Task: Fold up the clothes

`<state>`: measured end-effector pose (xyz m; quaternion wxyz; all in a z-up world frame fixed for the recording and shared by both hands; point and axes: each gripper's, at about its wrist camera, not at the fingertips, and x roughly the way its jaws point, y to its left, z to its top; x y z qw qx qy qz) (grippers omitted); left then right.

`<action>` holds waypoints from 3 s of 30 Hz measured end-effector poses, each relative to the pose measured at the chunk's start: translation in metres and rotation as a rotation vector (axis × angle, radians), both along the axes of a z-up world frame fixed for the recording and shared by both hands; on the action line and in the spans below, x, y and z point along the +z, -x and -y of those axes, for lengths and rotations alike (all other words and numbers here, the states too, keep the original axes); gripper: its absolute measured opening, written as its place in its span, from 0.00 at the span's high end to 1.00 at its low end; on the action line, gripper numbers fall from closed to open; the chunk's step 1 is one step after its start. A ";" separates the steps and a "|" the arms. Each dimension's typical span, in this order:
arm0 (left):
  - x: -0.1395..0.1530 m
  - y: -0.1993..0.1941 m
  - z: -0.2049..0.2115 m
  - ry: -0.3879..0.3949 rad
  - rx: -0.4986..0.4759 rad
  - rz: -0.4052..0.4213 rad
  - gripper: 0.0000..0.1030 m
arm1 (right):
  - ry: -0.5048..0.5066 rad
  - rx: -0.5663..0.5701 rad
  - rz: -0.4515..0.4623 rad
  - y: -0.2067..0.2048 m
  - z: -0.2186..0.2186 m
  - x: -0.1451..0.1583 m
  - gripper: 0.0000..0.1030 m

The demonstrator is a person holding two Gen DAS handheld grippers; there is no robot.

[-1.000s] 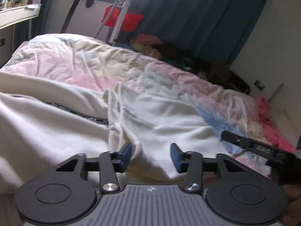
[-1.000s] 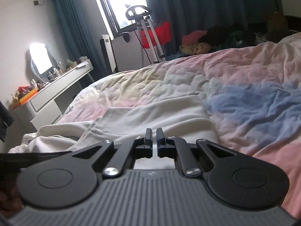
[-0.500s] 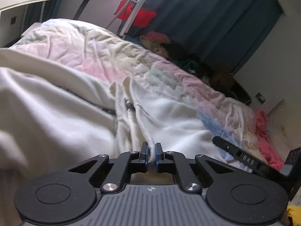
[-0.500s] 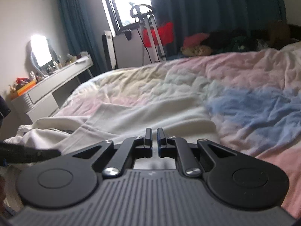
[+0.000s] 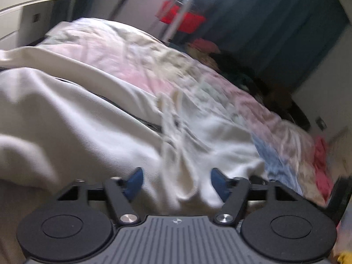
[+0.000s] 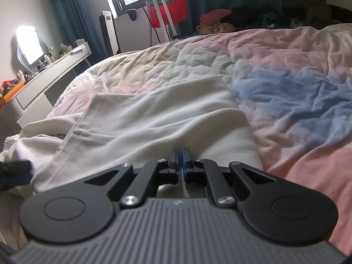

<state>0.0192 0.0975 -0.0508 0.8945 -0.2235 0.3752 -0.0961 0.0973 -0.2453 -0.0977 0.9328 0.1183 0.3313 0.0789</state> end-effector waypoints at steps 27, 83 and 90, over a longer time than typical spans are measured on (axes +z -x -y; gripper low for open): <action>-0.031 0.026 -0.201 0.409 0.800 -0.196 0.26 | -0.030 -0.007 -0.021 0.008 0.008 0.003 0.94; -0.025 -0.056 0.283 -0.746 -0.281 0.355 0.08 | -0.550 -0.202 0.091 0.036 0.128 0.025 0.91; -0.007 -0.005 0.198 -0.611 -0.339 0.357 0.04 | -0.768 -0.231 0.143 0.049 0.129 0.021 0.44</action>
